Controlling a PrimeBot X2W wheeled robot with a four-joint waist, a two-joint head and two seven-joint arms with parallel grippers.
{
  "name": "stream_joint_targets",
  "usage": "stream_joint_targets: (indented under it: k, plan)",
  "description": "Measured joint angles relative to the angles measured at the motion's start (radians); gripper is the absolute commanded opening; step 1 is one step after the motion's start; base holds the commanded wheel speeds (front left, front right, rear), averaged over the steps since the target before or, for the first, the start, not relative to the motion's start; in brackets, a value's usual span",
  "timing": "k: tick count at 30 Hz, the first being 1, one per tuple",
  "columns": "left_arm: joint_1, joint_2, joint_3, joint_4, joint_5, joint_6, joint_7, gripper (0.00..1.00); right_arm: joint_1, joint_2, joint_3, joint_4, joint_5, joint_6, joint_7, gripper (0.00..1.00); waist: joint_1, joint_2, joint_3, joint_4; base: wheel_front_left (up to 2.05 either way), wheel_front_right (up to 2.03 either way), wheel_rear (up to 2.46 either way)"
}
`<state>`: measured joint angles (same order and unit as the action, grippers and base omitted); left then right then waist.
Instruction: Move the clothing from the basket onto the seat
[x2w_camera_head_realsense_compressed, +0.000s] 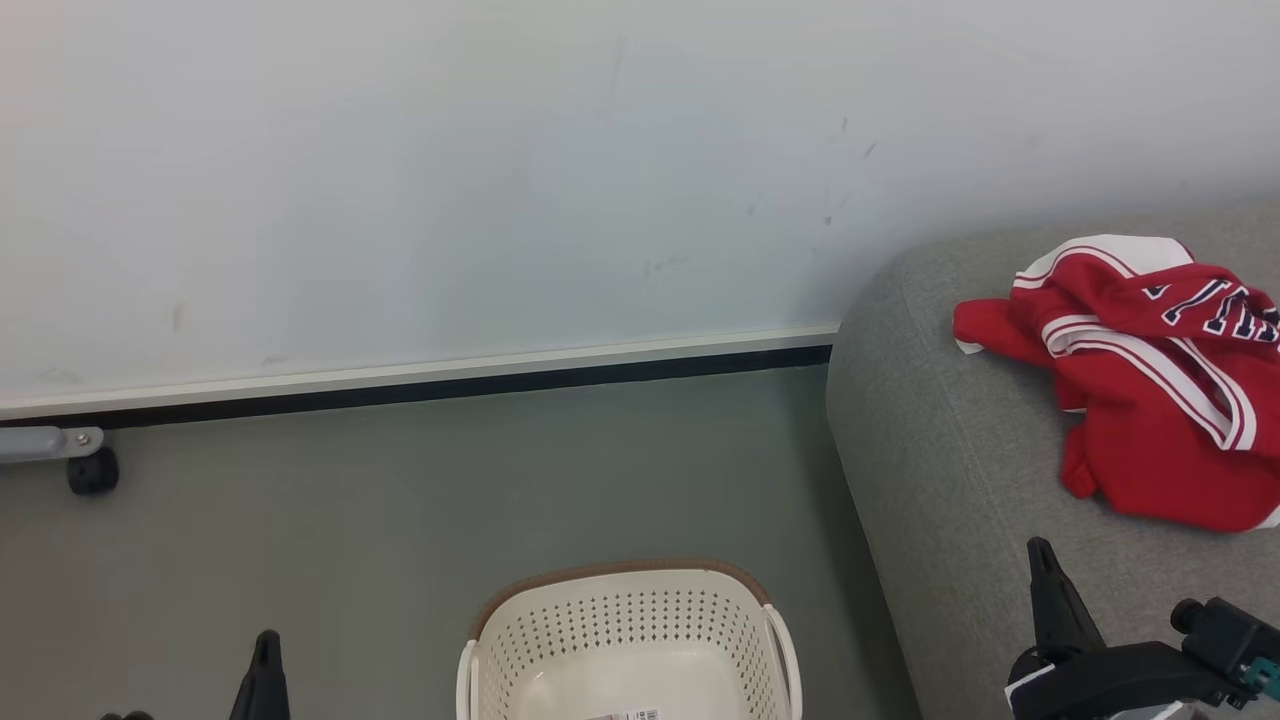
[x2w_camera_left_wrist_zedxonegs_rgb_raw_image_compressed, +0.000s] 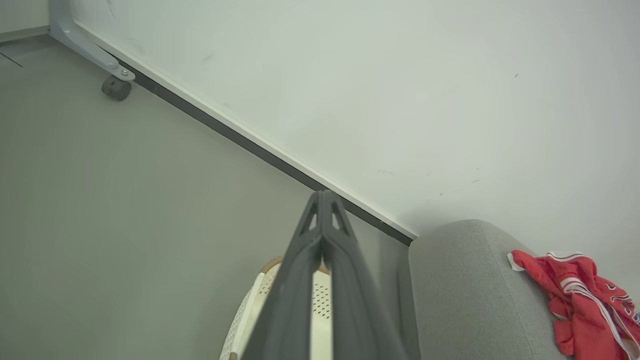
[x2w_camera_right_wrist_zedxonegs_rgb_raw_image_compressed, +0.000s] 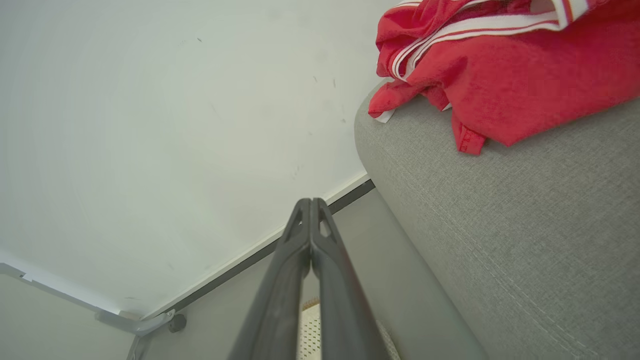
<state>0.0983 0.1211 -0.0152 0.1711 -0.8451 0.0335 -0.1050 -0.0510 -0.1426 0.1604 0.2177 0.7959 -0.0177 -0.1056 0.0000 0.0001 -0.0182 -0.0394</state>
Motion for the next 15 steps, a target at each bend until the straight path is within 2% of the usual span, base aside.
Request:
stream_joint_targets:
  k: [15]
  plan:
    - [-0.040, -0.017, 0.024, 0.027, -0.169, -0.035, 0.051, 0.00, -0.004, 0.022, -0.068, 0.018, 0.183, 0.029, 0.053, 0.00, 0.0000, 0.0000, 0.005, 0.009, 0.00, 0.00, 0.00]
